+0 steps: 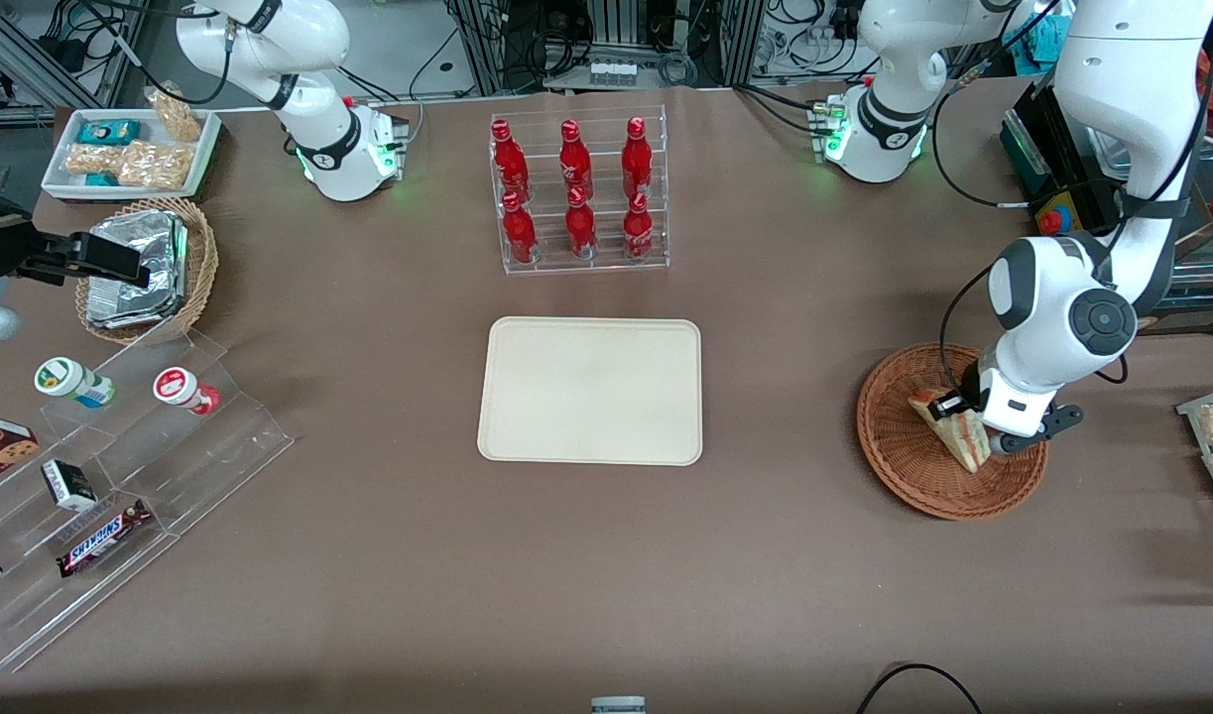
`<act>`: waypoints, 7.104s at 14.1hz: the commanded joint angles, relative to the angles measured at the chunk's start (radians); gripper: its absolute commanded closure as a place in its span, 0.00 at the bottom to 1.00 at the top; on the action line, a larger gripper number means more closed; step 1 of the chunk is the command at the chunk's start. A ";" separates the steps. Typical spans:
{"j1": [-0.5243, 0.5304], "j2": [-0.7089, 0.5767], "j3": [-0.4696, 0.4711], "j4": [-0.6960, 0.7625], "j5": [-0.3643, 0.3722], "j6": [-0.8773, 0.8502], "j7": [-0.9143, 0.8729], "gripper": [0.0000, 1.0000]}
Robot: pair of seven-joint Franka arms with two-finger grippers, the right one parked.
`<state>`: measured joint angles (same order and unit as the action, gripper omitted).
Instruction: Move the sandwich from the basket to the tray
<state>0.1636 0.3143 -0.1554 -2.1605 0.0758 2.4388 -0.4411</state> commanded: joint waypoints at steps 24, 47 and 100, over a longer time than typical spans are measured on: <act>-0.021 -0.138 -0.272 0.269 -0.019 -0.629 0.147 0.84; -0.401 0.282 -0.378 0.677 0.019 -0.555 -0.122 0.83; 0.028 -0.107 -0.237 0.778 0.043 -1.047 0.177 0.00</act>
<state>0.1512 0.2729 -0.3817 -1.3462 0.1711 1.4345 -0.2882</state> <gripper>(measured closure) 0.000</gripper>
